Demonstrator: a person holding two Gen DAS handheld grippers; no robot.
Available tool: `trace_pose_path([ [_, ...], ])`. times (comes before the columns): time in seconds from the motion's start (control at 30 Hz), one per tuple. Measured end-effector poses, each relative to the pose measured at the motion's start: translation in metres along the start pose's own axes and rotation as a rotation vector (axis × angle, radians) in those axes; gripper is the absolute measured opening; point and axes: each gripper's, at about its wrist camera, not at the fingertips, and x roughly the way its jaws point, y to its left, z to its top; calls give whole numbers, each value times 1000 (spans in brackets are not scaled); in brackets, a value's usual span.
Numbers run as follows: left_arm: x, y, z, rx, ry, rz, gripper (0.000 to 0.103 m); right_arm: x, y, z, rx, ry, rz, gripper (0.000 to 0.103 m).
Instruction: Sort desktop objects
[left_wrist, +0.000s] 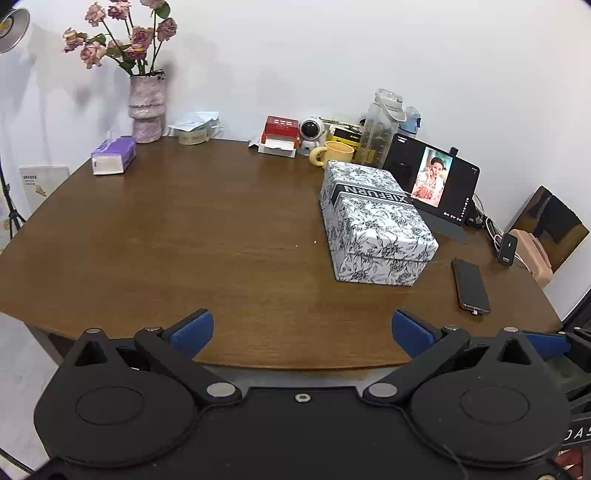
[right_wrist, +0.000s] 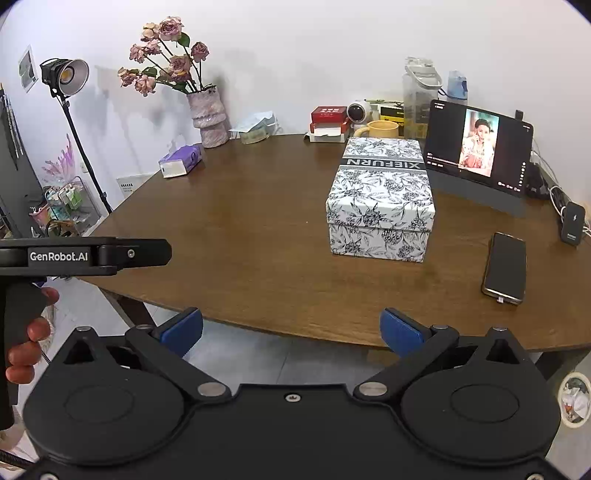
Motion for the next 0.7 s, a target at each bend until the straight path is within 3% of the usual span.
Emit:
trace_pose_path([
  [0.7,-24,14,1,2,22,28,103,-5,17,7,2,20,4,103],
])
